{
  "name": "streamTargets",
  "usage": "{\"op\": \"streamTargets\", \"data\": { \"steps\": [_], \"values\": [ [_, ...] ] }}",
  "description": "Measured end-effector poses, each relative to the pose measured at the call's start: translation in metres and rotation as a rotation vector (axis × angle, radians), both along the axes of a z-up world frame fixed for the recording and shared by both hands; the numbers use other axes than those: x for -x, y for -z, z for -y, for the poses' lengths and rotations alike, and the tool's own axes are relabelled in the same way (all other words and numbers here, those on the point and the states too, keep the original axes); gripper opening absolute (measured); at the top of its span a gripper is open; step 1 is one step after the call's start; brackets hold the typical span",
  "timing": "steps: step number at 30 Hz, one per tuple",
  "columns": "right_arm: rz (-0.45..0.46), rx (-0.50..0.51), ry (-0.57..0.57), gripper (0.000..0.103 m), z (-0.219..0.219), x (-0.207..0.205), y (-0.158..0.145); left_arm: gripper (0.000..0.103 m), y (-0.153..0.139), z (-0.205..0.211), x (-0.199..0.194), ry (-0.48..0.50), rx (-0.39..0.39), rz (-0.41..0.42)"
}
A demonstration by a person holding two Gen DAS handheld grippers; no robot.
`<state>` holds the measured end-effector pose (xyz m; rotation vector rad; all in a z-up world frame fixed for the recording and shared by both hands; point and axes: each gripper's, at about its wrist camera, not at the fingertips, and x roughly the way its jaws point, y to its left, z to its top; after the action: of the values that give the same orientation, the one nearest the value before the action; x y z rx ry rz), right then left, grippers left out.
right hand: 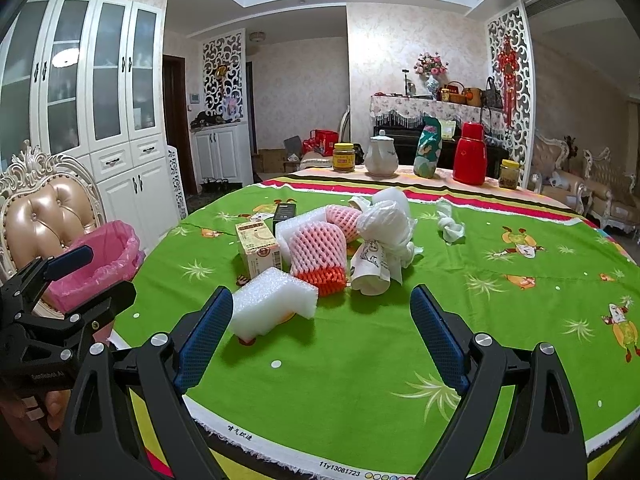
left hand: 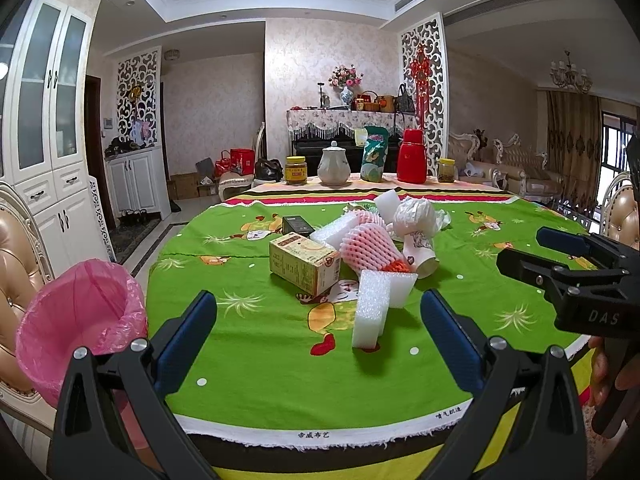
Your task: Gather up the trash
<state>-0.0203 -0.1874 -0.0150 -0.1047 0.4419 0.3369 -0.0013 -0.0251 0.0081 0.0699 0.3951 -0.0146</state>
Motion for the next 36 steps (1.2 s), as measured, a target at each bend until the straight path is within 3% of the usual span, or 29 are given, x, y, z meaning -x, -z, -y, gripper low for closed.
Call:
{"op": "streamTargets", "data": {
  "steps": [6,12,19,24,30,36],
  "values": [
    [-0.004,0.045,0.0,0.085,-0.002,-0.001,0.001,0.099,-0.001,0.001,-0.003,0.008,-0.022,-0.03],
    [0.022,0.049,-0.025,0.085,-0.002,0.0,-0.001,0.099,0.002,-0.002,-0.004,0.032,0.02,-0.022],
    [0.012,-0.005,-0.028,0.085,0.015,-0.021,-0.001,0.099,0.022,0.001,-0.025,0.08,0.078,-0.089],
    [-0.053,-0.024,-0.016,0.085,0.037,-0.051,0.0,0.099,0.036,0.013,-0.056,0.104,0.042,-0.187],
    [-0.154,-0.068,-0.019,0.085,0.062,-0.084,0.011,0.099,0.05,0.042,-0.108,0.113,-0.041,-0.232],
    [-0.144,0.018,0.026,0.085,0.064,-0.113,0.023,0.099,0.067,0.055,-0.157,0.072,-0.093,-0.343]
  ]
}}
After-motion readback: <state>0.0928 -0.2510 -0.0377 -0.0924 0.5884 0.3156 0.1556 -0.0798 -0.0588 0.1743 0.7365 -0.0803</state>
